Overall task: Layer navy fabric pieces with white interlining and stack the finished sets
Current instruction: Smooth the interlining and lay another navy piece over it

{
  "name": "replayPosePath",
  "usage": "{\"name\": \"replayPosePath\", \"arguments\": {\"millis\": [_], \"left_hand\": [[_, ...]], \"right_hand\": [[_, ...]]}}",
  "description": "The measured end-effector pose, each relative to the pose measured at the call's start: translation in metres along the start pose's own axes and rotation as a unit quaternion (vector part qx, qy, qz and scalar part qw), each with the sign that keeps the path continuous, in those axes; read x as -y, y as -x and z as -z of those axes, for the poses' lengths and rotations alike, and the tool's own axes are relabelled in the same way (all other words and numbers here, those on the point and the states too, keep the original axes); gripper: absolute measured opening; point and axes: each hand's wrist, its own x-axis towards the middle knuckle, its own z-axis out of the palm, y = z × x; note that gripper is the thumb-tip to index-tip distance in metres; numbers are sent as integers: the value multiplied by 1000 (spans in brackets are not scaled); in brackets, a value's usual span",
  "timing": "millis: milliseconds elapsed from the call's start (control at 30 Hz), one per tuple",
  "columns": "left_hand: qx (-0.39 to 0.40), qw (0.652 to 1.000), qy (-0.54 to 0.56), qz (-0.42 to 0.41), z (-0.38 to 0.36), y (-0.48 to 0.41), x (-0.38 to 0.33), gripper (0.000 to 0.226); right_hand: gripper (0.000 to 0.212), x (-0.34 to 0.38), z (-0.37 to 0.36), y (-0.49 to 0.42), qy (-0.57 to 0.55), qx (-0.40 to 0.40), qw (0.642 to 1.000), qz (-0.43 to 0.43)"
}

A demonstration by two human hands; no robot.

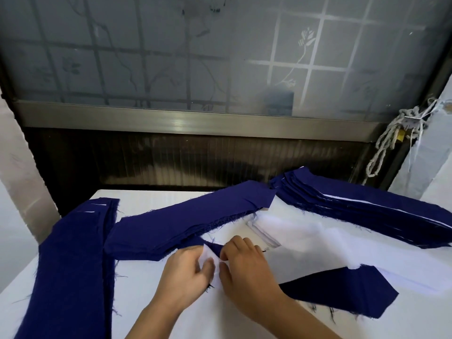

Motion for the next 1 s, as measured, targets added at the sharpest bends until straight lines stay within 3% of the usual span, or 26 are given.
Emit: {"name": "replayPosePath", "arguments": {"millis": [133, 267, 400, 467, 567, 700, 833, 1000], "left_hand": [[-32, 999, -13, -37, -4, -1, 2, 25], [-87, 993, 10, -75, -7, -1, 2, 33], [-121, 985, 107, -66, -4, -1, 2, 33], [-134, 982, 121, -54, -5, -2, 2, 21], [-170, 979, 114, -25, -5, 0, 1, 12], [-208, 974, 86, 28, -2, 1, 2, 19], [-214, 974, 47, 49, -2, 1, 0, 23], [-208, 976, -3, 57, -3, -2, 1, 25]], "right_hand": [[49, -29, -6, -6, -122, 42, 992, -14], [54, -57, -9, -5, -165, 74, 983, -35], [31, -79, -7, 1, -87, 83, 992, -22], [19, -84, -1, 5, -23, 92, 995, -1], [17, -93, 12, 14, 13, 88, 996, 10], [17, -123, 35, 36, 58, 71, 995, -33], [6, -160, 58, 65, 185, 38, 976, -108], [31, -191, 68, 92, 223, -75, 957, -169]]}}
